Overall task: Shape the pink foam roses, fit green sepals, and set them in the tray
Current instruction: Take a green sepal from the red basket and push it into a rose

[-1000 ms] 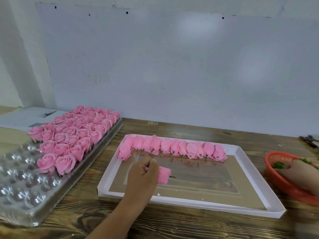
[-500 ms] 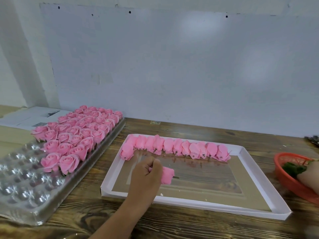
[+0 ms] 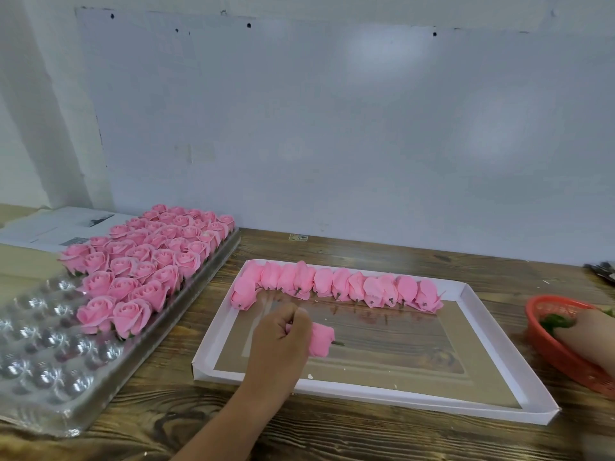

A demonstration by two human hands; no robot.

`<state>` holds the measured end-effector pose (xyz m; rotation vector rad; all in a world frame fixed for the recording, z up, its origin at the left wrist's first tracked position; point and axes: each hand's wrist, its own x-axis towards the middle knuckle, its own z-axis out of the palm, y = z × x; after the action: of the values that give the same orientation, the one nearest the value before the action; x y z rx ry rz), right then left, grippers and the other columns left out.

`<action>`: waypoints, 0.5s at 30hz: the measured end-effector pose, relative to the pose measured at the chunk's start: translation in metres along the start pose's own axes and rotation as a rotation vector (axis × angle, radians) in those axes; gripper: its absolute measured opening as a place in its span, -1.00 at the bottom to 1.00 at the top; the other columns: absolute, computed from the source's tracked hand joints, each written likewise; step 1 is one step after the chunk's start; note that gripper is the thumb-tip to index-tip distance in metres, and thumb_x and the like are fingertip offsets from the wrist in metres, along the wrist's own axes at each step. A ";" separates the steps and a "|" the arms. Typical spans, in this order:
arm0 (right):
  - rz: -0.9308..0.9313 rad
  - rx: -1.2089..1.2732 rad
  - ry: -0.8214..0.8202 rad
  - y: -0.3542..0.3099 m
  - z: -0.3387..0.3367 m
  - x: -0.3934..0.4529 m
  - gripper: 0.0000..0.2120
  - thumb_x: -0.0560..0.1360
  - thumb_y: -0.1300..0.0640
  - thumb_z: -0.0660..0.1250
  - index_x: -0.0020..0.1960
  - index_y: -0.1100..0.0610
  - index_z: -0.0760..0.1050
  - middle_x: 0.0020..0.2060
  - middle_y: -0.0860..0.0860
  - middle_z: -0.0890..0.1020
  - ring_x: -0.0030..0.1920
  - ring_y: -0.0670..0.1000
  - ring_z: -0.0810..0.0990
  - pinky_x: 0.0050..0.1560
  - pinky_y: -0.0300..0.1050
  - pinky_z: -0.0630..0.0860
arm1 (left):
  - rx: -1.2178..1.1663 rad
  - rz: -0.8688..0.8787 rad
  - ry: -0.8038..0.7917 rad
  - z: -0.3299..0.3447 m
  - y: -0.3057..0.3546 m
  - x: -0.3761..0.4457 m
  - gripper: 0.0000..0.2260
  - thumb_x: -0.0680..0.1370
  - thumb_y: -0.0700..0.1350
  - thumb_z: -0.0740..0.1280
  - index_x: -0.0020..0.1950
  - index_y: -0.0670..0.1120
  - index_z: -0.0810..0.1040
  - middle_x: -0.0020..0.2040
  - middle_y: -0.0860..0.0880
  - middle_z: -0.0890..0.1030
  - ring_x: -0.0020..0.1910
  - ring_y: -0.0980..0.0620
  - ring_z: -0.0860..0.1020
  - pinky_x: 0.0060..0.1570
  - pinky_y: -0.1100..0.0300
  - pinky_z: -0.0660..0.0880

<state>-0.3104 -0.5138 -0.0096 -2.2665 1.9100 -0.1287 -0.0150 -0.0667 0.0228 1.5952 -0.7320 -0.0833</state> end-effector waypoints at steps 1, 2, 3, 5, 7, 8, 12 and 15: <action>0.016 0.035 0.027 -0.005 -0.004 -0.011 -0.82 0.50 0.08 0.34 -0.13 0.18 0.63 -0.33 0.14 0.64 -0.29 0.15 0.62 -0.24 0.04 0.59 | 0.000 -0.001 -0.003 0.000 0.000 0.000 -0.61 0.59 -0.17 0.21 -0.43 0.00 0.24 -0.50 0.15 0.30 -0.50 0.22 0.30 -0.50 0.44 0.25; -0.012 0.084 0.092 -0.008 -0.007 -0.018 -0.82 0.47 0.09 0.36 -0.21 0.19 0.62 -0.38 0.16 0.63 -0.34 0.18 0.61 -0.29 0.02 0.58 | 0.000 -0.002 -0.009 0.000 0.000 0.000 -0.60 0.59 -0.15 0.20 -0.44 0.02 0.24 -0.50 0.15 0.30 -0.50 0.21 0.31 -0.50 0.43 0.26; -0.019 0.145 0.113 -0.013 -0.009 -0.026 -0.81 0.46 0.09 0.37 -0.23 0.19 0.60 -0.38 0.18 0.63 -0.34 0.19 0.61 -0.31 0.02 0.58 | 0.000 -0.004 -0.017 -0.001 0.000 0.000 -0.61 0.58 -0.13 0.20 -0.46 0.03 0.25 -0.50 0.14 0.29 -0.49 0.20 0.30 -0.50 0.41 0.26; -0.062 0.166 0.061 -0.026 -0.013 -0.035 -0.78 0.49 0.05 0.34 -0.13 0.20 0.61 -0.24 0.21 0.67 -0.23 0.22 0.63 -0.17 0.09 0.60 | 0.001 -0.009 -0.023 -0.001 0.000 0.000 -0.62 0.57 -0.12 0.19 -0.46 0.03 0.26 -0.49 0.13 0.27 -0.49 0.18 0.28 -0.51 0.38 0.25; -0.095 0.111 0.005 -0.036 -0.016 -0.043 -0.76 0.53 0.02 0.34 0.03 0.18 0.62 -0.01 0.23 0.68 -0.01 0.25 0.62 0.10 0.13 0.55 | 0.002 -0.012 -0.023 -0.001 0.000 0.000 -0.62 0.57 -0.12 0.19 -0.46 0.03 0.26 -0.49 0.12 0.27 -0.49 0.17 0.27 -0.51 0.38 0.24; -0.113 0.060 -0.005 -0.039 -0.017 -0.047 -0.74 0.53 0.02 0.36 0.12 0.16 0.62 0.09 0.23 0.66 0.09 0.24 0.60 0.18 0.10 0.52 | 0.003 -0.012 -0.025 -0.002 0.000 0.000 -0.62 0.56 -0.12 0.18 -0.46 0.04 0.26 -0.49 0.12 0.27 -0.49 0.18 0.27 -0.51 0.39 0.24; -0.084 -0.061 -0.050 -0.049 -0.022 -0.066 -0.79 0.54 0.13 0.36 0.12 0.19 0.64 0.18 0.22 0.62 0.19 0.20 0.56 0.20 0.00 0.47 | 0.012 -0.009 -0.023 -0.001 -0.001 0.000 -0.60 0.59 -0.14 0.19 -0.46 0.04 0.26 -0.50 0.13 0.27 -0.49 0.19 0.28 -0.51 0.41 0.23; -0.061 -0.028 0.023 -0.048 -0.023 -0.057 -0.86 0.52 0.27 0.31 -0.08 0.31 0.63 -0.13 0.22 0.66 -0.08 0.21 0.61 -0.08 0.04 0.53 | 0.013 -0.003 -0.012 -0.001 0.000 0.000 -0.57 0.59 -0.18 0.20 -0.47 0.04 0.26 -0.50 0.13 0.28 -0.49 0.19 0.29 -0.50 0.42 0.25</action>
<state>-0.2778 -0.4520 0.0241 -2.3522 1.8662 -0.1366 -0.0146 -0.0660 0.0230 1.6097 -0.7407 -0.0902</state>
